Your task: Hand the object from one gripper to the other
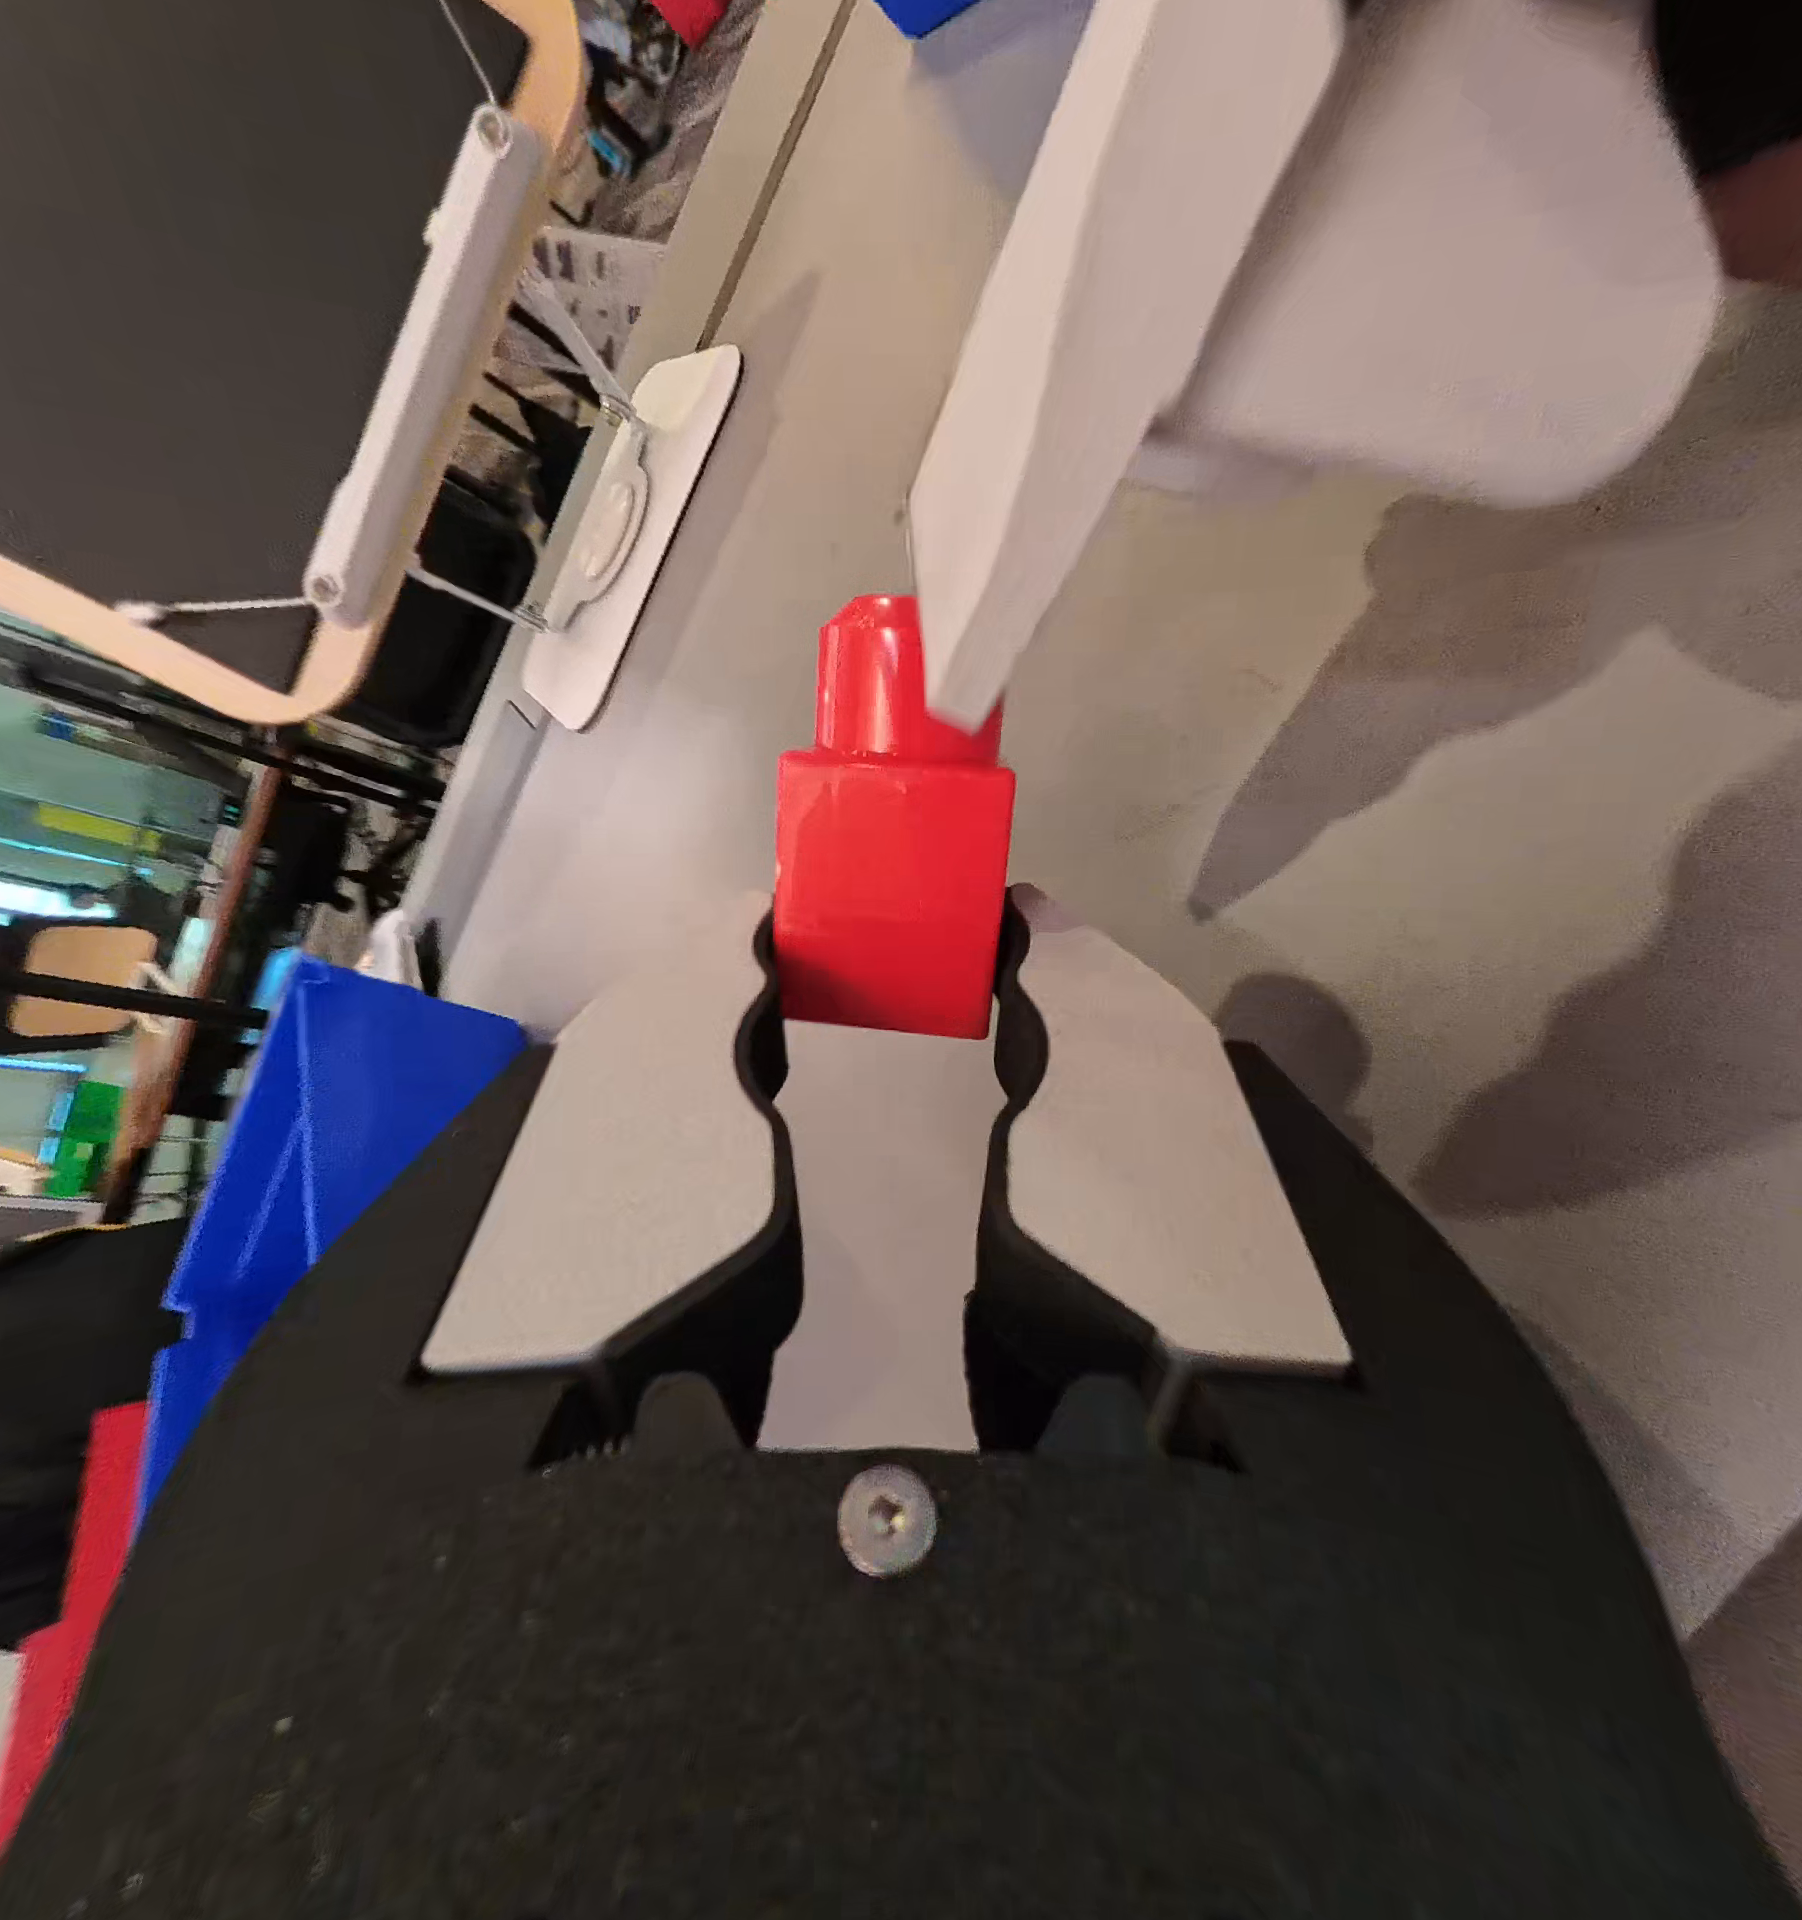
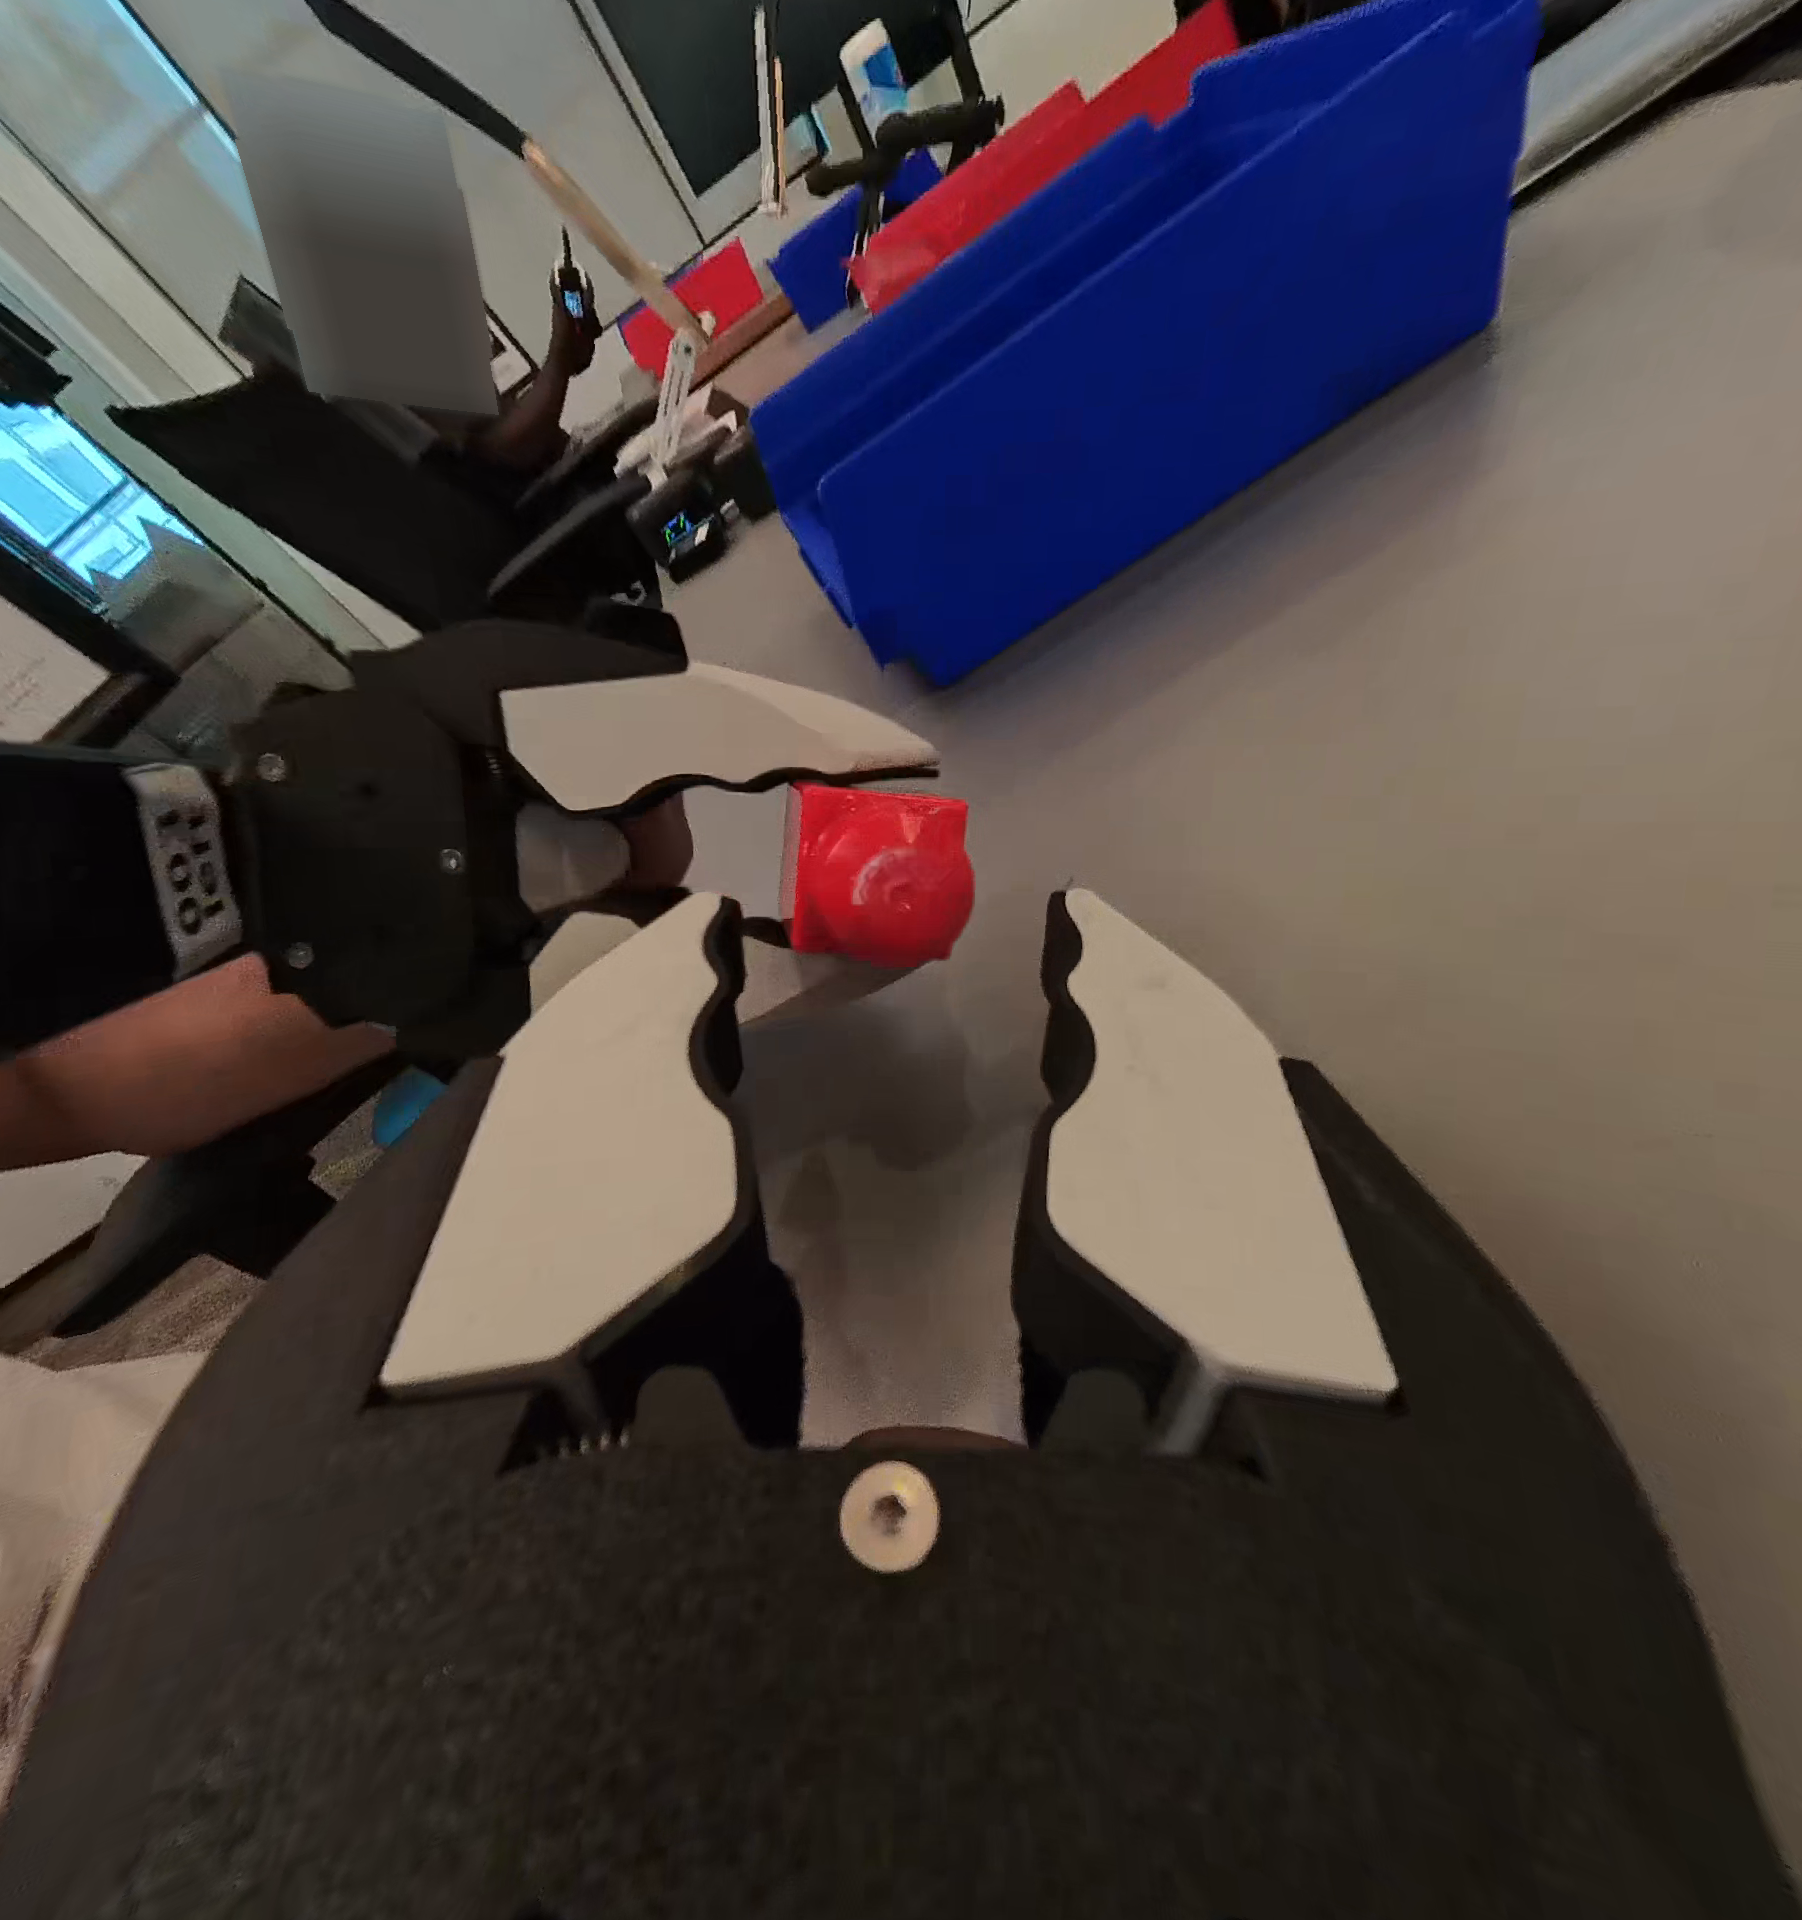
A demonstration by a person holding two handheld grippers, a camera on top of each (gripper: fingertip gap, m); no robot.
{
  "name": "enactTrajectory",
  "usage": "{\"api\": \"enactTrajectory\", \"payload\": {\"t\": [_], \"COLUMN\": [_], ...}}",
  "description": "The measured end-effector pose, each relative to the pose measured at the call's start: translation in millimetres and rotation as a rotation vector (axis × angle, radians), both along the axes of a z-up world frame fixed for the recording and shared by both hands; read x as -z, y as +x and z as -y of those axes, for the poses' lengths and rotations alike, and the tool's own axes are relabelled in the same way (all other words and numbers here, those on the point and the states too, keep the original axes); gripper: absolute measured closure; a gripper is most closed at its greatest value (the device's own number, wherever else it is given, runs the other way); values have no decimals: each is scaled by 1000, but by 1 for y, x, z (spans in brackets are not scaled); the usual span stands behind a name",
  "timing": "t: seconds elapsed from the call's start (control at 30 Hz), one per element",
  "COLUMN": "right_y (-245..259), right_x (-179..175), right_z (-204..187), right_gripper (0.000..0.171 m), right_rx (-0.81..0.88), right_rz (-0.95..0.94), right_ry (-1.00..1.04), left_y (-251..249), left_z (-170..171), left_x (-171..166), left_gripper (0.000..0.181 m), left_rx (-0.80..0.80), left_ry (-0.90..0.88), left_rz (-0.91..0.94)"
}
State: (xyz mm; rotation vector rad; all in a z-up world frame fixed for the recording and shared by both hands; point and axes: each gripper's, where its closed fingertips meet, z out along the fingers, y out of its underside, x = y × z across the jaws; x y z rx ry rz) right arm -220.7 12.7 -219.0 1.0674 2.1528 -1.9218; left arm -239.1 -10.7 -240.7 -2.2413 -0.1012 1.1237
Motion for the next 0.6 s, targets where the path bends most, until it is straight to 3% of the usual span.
{"api": "enactTrajectory", "payload": {"t": [0.2,0.6], "right_y": [9,5], "right_x": [14,22], "right_z": [19,12], "right_gripper": [121,135], "right_rx": [-54,-41], "right_rz": [37,20], "right_ry": [31,107], "left_y": [5,6], "left_z": [-8,-10], "left_x": [0,9], "left_gripper": [145,145], "left_rx": [22,20], "left_ry": [-93,-105], "left_rz": [-90,-72]}}
